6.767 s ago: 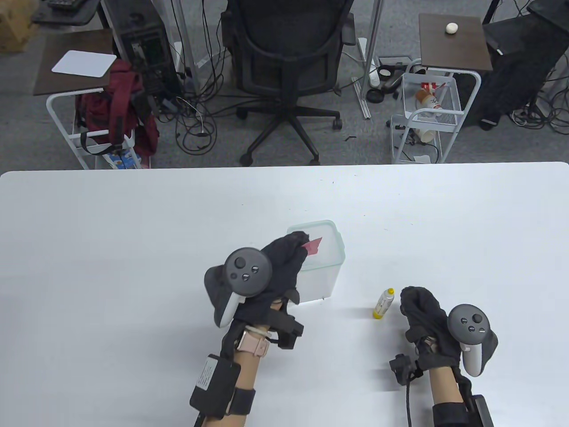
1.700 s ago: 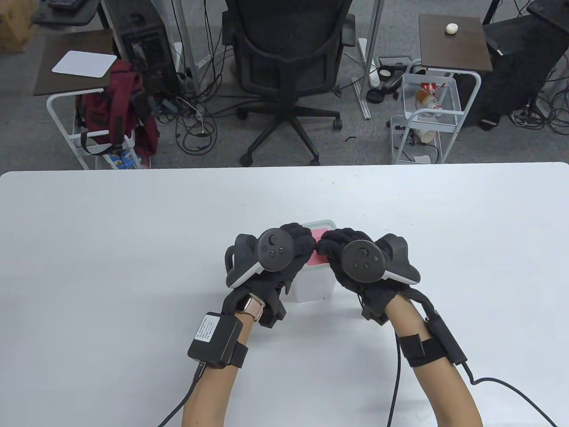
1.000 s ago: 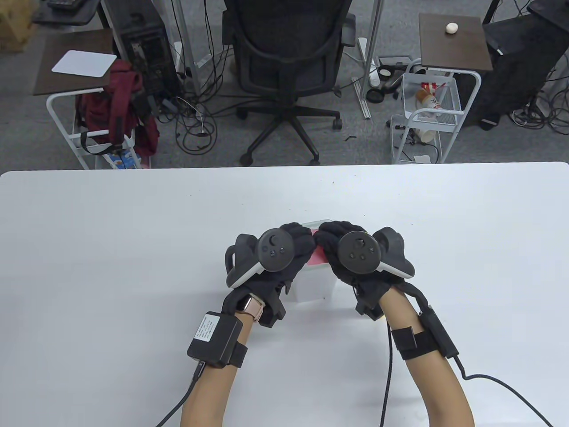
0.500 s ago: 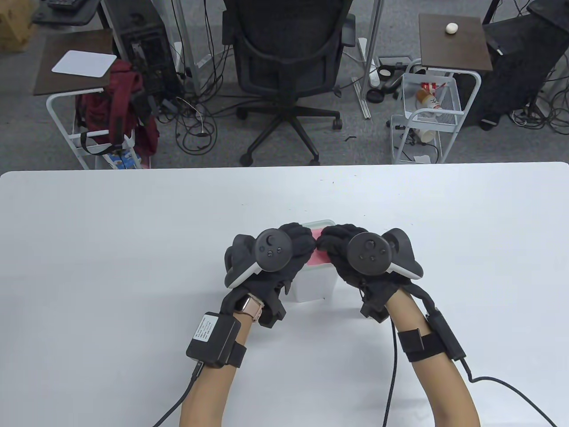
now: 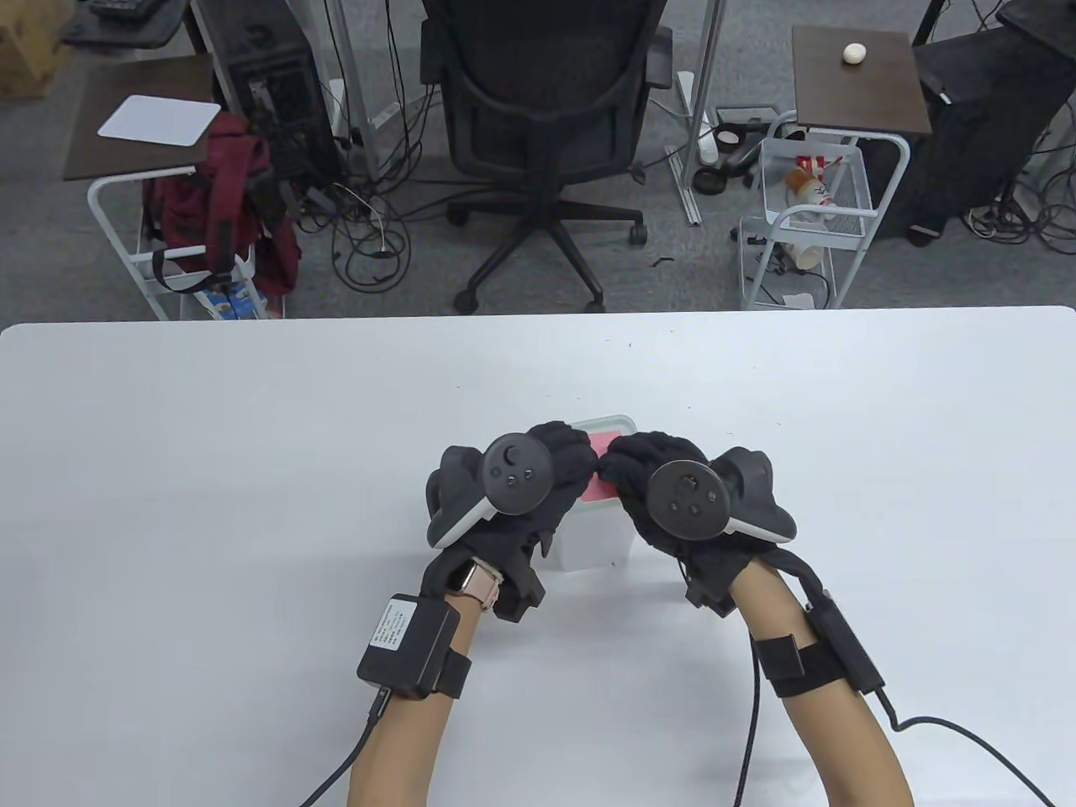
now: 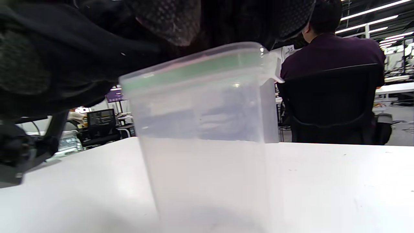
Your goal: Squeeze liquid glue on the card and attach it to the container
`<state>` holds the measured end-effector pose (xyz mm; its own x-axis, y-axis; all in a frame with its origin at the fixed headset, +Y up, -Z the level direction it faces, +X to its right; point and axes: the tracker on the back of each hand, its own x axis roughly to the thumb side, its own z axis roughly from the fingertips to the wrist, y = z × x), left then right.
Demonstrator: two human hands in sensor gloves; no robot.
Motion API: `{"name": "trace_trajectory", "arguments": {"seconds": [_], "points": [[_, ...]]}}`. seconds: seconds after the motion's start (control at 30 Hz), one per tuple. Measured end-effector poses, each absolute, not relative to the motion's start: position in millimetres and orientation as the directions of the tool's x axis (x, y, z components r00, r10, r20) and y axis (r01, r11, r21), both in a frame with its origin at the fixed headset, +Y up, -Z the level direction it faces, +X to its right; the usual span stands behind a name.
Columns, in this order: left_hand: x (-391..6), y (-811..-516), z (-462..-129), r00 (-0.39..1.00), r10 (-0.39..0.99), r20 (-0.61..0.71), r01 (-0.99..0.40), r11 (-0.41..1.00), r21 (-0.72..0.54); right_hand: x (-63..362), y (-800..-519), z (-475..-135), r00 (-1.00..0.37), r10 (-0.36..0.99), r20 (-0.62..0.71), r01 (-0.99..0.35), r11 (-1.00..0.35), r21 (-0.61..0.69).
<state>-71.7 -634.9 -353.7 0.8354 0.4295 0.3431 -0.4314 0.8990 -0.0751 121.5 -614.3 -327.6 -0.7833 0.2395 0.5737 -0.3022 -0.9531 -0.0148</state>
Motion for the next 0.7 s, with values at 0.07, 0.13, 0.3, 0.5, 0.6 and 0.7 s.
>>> {"name": "trace_trajectory", "arguments": {"seconds": [0.07,0.13,0.3,0.5,0.6,0.7], "points": [[-71.7,-634.8,-353.9,0.836,0.425,0.346,-0.427,0.901,-0.075,124.3,-614.8,-325.1,-0.779,0.252,0.574,-0.311,-0.95,-0.005],[-72.5,-634.7,-355.0,0.833,0.429,0.35,-0.429,0.9,-0.08,126.0,-614.9,-328.8,-0.775,0.276,0.568,-0.336,-0.942,0.0],[-73.5,-635.1,-355.5,0.827,0.442,0.347,-0.44,0.894,-0.09,121.0,-616.8,-346.3,-0.808,0.321,0.494,-0.364,-0.931,0.009],[-73.0,-635.3,-355.2,0.832,0.435,0.345,-0.434,0.897,-0.085,111.8,-619.3,-354.8,-0.835,0.306,0.457,-0.353,-0.935,-0.018],[-72.4,-635.2,-355.1,0.835,0.429,0.343,-0.429,0.9,-0.082,112.8,-617.7,-349.1,-0.832,0.272,0.484,-0.327,-0.944,-0.03],[-72.3,-635.3,-354.9,0.835,0.43,0.343,-0.429,0.9,-0.083,116.4,-615.6,-341.4,-0.819,0.253,0.515,-0.309,-0.951,-0.023]]}}
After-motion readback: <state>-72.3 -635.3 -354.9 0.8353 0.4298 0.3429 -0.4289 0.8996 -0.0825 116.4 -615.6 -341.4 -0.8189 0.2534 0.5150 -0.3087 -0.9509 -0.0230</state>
